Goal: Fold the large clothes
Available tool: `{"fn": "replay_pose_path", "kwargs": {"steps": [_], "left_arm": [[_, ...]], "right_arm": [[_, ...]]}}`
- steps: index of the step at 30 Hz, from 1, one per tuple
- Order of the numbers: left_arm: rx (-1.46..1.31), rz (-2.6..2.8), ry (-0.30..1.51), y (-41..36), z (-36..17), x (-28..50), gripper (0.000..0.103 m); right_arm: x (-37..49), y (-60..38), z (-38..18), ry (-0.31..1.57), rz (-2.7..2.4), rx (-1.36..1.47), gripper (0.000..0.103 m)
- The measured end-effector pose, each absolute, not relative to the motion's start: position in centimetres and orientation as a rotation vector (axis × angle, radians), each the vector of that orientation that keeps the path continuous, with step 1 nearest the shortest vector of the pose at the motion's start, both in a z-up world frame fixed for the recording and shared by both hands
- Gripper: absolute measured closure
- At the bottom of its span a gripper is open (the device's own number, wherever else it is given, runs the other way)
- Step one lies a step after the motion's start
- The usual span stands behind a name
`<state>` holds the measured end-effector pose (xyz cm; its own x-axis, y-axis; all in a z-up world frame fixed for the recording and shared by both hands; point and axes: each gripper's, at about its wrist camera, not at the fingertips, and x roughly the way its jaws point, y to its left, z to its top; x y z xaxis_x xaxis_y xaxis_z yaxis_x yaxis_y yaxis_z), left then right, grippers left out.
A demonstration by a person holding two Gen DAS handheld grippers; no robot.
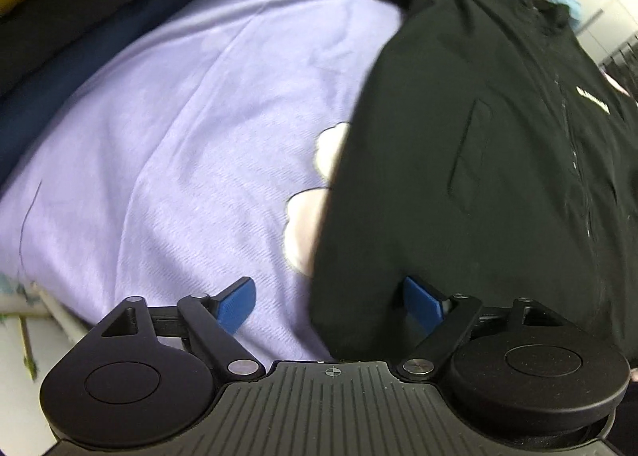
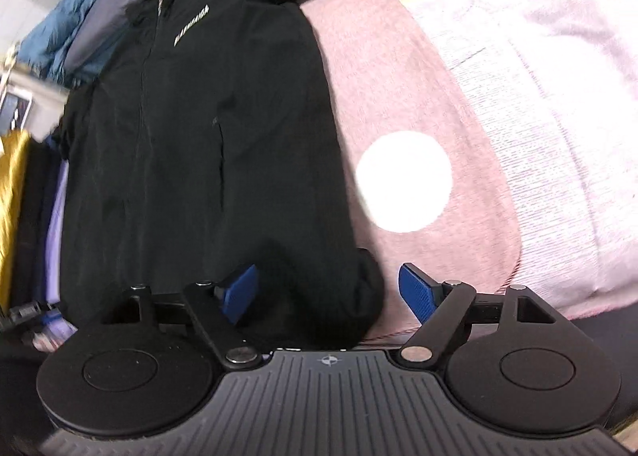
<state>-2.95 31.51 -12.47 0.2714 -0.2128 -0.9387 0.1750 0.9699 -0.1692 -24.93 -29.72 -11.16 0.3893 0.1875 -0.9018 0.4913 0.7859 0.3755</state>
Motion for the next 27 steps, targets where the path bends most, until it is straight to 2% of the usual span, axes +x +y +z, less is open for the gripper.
{"fn": "replay_pose_path", "kwargs": {"steps": [5,8,9,10,11,12,15,21,23,26,27], "left_arm": [[0.080,-0.414,1.323,28.4,-14.2,-3.9,0.000],[0.152,-0.426,1.296,27.0,-14.2,-4.8,0.000],[0.150,-0.426,1.301,27.0,-14.1,-4.8,0.000],[0.136,-0.425,1.312,26.9,-13.8,-4.7,0.000],[0.127,-0.423,1.324,26.9,-13.5,-4.6,0.000],[0.118,-0.435,1.333,26.9,-13.0,-4.5,0.013],[0.098,-0.474,1.336,26.8,-10.6,-4.5,0.032],[-0.078,-0.469,1.304,29.4,-5.0,-3.6,0.044],[-0.115,-0.404,1.297,31.3,-4.3,-3.3,0.056],[-0.077,-0.326,1.346,32.7,-6.4,-3.1,0.056],[-0.066,-0.305,1.365,32.5,-7.2,-3.1,0.053]], "right_arm": [[-22.3,-27.8,-12.2,1.184,-0.072,0.417,0.022],[-22.1,-26.2,-13.5,1.241,-0.019,0.332,0.030],[-22.0,-26.0,-13.7,1.256,-0.018,0.329,0.047],[-21.9,-25.9,-13.9,1.271,-0.023,0.339,0.072],[-21.8,-26.1,-13.9,1.278,-0.023,0.373,0.082],[-21.9,-26.4,-13.8,1.281,-0.022,0.423,0.088],[-22.3,-28.0,-12.9,1.259,-0.012,0.592,0.092],[-25.5,-33.7,-8.3,1.021,0.082,1.097,0.095],[-26.5,-35.1,-7.5,0.983,0.063,1.131,0.095],[-26.0,-34.8,-7.9,1.112,0.018,0.949,0.095],[-25.5,-34.1,-8.6,1.171,0.010,0.893,0.095]]}}
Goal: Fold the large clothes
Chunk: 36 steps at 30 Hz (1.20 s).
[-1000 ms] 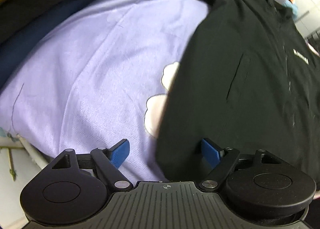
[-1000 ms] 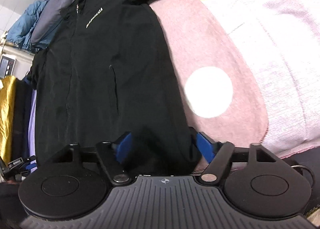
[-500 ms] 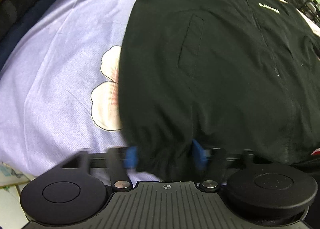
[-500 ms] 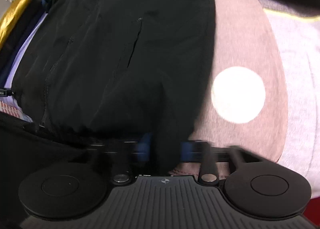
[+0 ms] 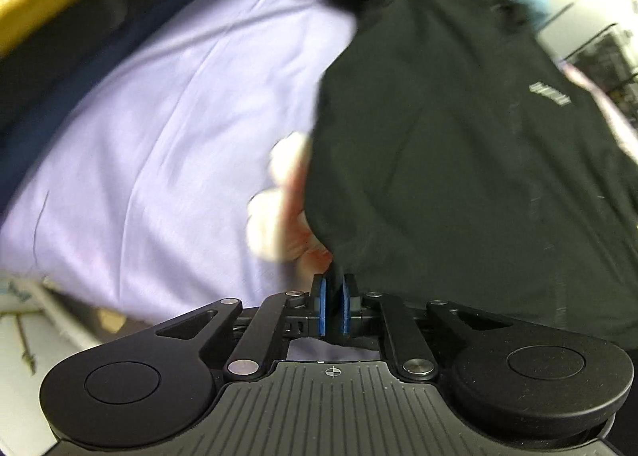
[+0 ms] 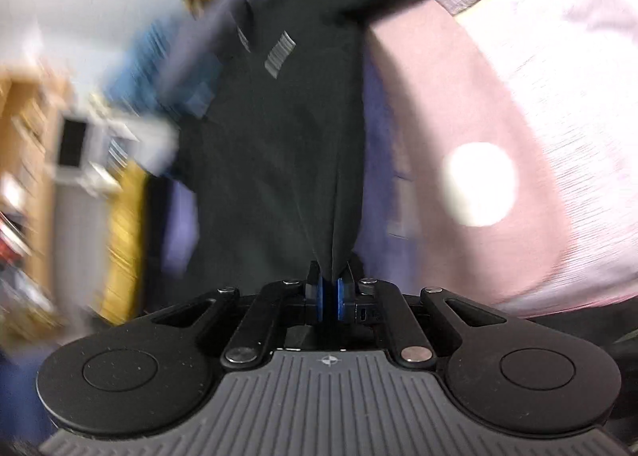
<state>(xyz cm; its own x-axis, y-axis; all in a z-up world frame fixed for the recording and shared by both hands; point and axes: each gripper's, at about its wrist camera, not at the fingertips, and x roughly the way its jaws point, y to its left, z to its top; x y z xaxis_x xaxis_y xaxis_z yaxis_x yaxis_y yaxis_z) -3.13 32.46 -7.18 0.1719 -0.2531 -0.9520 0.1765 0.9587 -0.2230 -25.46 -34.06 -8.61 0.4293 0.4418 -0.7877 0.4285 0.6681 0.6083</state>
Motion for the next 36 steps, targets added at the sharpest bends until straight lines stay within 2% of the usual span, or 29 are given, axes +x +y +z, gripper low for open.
{"fn": "replay_pose_path", "kwargs": {"steps": [1,3,5,6,11,13,18,22,26,32,36], "left_arm": [[-0.051,-0.288,1.381,32.1,-7.8,-3.3,0.049],[0.002,-0.244,1.375,31.5,-8.4,-4.2,0.015],[0.086,-0.199,1.367,31.1,-9.0,-5.0,0.000],[0.123,-0.165,1.371,31.2,-9.2,-5.5,0.000],[0.142,-0.012,1.370,33.6,-9.2,-6.9,0.000],[0.102,0.020,1.311,33.9,-7.9,-6.4,0.000],[0.126,-0.082,1.167,28.8,-5.0,-4.8,0.000],[0.170,-0.224,1.179,22.3,-6.3,-3.8,0.000],[0.232,-0.290,1.222,18.9,-10.1,-3.5,0.000],[0.329,-0.231,1.240,20.7,-14.0,-4.1,0.000],[0.274,-0.208,1.297,22.4,-13.8,-3.2,0.000]], "right_arm": [[-24.9,-33.4,-9.6,1.222,-0.019,0.853,0.093],[-24.1,-32.0,-11.6,1.305,-0.091,0.777,0.087],[-23.6,-30.9,-12.8,1.351,-0.162,0.657,0.071],[-23.7,-30.5,-13.0,1.361,-0.200,0.605,0.061],[-25.0,-29.5,-11.4,1.332,-0.259,0.441,0.049],[-24.8,-29.0,-9.7,1.283,-0.274,0.382,0.031],[-21.0,-27.2,-7.4,1.193,-0.228,0.354,0.016],[-17.3,-23.7,-7.6,1.180,-0.132,0.349,0.010],[-14.1,-21.0,-9.9,1.226,-0.111,0.285,0.005],[-13.3,-20.3,-16.9,1.375,-0.214,0.230,0.005],[-13.4,-19.8,-18.3,1.399,-0.231,0.209,0.000]]}}
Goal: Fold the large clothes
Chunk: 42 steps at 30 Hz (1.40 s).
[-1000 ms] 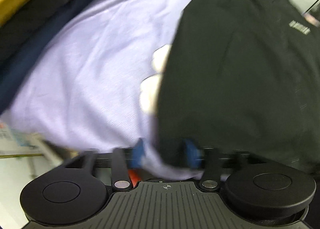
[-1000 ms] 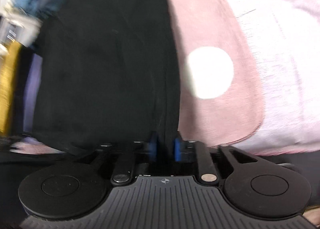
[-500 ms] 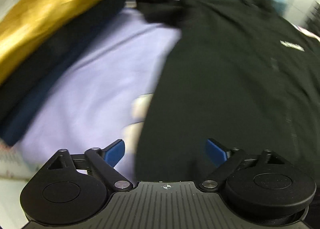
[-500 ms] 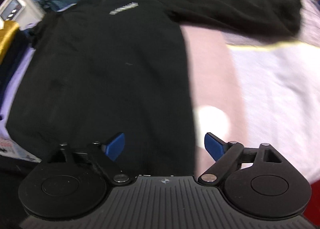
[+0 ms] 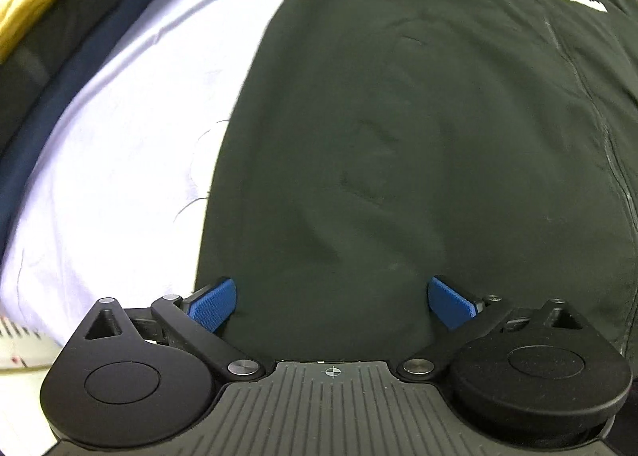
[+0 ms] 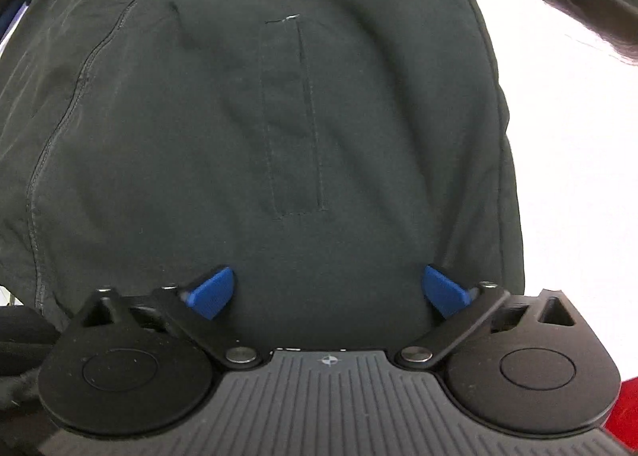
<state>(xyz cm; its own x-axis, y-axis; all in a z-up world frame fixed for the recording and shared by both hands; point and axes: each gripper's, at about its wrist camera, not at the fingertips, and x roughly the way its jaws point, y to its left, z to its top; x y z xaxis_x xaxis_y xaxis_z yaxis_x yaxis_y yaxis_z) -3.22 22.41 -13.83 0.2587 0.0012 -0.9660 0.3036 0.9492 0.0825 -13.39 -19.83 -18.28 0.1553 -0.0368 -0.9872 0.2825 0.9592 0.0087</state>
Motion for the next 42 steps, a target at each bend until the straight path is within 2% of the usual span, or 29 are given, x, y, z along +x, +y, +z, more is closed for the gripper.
{"fn": "replay_pose_path", "kwargs": {"steps": [10,14,20,28,31,37,42], "left_arm": [[0.316,-0.152,1.366,21.3,-13.8,-1.6,0.000],[0.303,-0.174,1.450,20.1,-13.3,-0.3,0.000],[0.252,-0.344,1.446,17.3,-8.9,1.9,0.000],[0.144,-0.539,1.322,9.2,-3.9,7.2,0.000],[0.115,-0.563,1.281,5.7,-2.3,9.2,0.000],[0.160,-0.594,1.131,1.9,1.0,10.5,0.000],[0.249,-0.571,0.993,-2.2,5.2,12.2,0.000]], "right_arm": [[-7.4,-17.8,-19.5,1.519,-0.340,0.202,0.000],[-5.6,-18.6,-19.3,1.576,-0.389,0.271,0.001],[-2.2,-20.0,-16.2,1.551,-0.432,0.458,0.001],[4.0,-21.8,-9.1,1.385,-0.414,0.472,0.001],[5.3,-24.0,-8.1,1.342,-0.410,0.439,0.001],[6.4,-25.2,-5.7,1.262,-0.404,0.386,0.001],[7.2,-28.8,-3.8,1.156,-0.362,0.464,0.001]]}}
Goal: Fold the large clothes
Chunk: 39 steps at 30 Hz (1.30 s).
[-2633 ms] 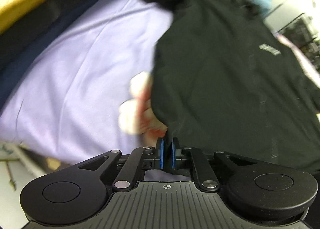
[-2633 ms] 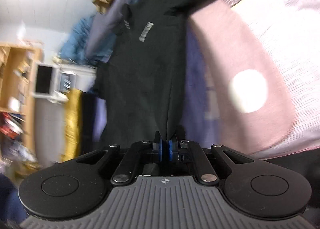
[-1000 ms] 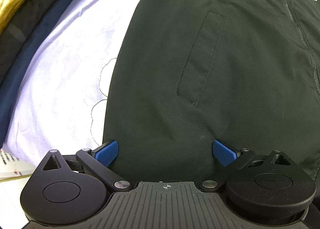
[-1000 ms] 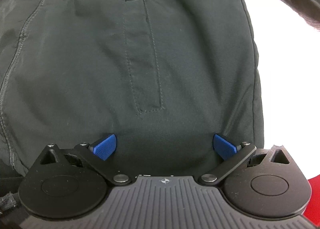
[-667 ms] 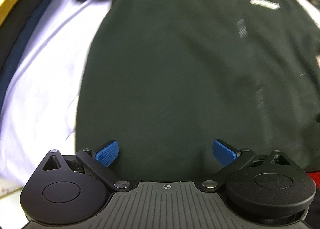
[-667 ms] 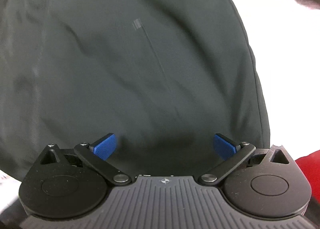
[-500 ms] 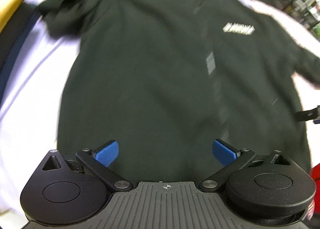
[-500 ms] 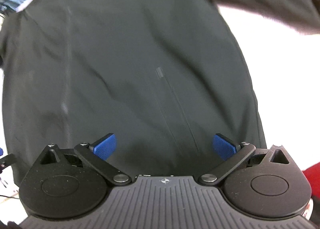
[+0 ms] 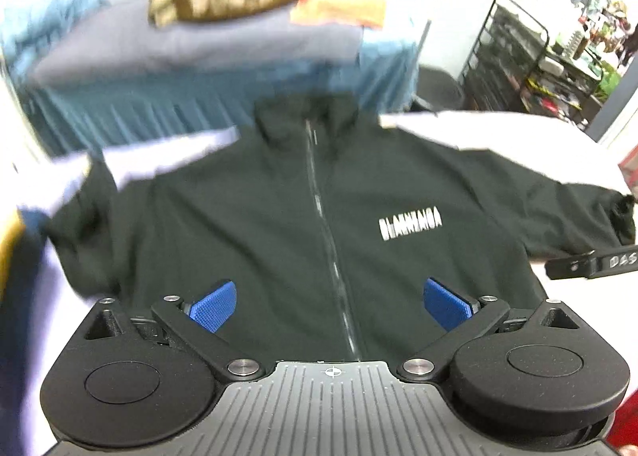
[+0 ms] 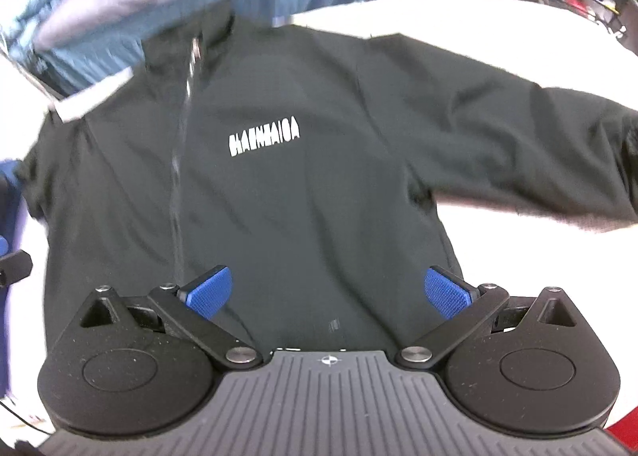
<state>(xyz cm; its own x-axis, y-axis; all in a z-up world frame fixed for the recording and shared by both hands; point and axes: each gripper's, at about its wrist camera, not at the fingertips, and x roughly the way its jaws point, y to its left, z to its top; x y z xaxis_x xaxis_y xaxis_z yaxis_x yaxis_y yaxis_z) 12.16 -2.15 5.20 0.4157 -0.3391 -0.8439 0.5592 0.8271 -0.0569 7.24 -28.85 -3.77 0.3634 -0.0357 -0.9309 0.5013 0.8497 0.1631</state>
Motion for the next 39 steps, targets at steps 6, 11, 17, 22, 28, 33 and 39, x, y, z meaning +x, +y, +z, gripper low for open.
{"fn": "replay_pose_path", "kwargs": {"steps": [6,11,17,22,28,33,39], "left_arm": [[0.235,-0.547,0.926,-6.7,7.0,13.5,0.000],[0.262,-0.499,1.046,-9.0,2.8,11.9,0.000],[0.300,-0.487,1.187,-10.5,-1.9,9.2,0.000],[0.356,-0.512,1.235,-11.7,-4.2,7.5,0.000],[0.405,-0.508,1.245,-12.6,-5.5,6.7,0.000],[0.409,-0.495,1.231,-12.8,-5.7,6.5,0.000],[0.412,-0.484,1.225,-12.7,-5.8,6.4,0.000]], "right_arm": [[8.3,-35.9,-1.4,1.015,-0.434,0.486,0.001],[4.8,-42.6,-3.0,0.956,-0.606,0.508,0.001],[-1.5,-50.3,-6.6,0.934,-0.822,0.527,0.003],[-4.8,-53.5,-7.9,0.928,-0.935,0.361,0.004],[-4.1,-55.1,-10.9,1.013,-0.879,0.130,0.026],[-4.4,-56.6,-12.4,1.057,-0.819,0.190,0.058],[-6.1,-57.1,-9.7,0.932,-0.803,0.212,0.075]]}}
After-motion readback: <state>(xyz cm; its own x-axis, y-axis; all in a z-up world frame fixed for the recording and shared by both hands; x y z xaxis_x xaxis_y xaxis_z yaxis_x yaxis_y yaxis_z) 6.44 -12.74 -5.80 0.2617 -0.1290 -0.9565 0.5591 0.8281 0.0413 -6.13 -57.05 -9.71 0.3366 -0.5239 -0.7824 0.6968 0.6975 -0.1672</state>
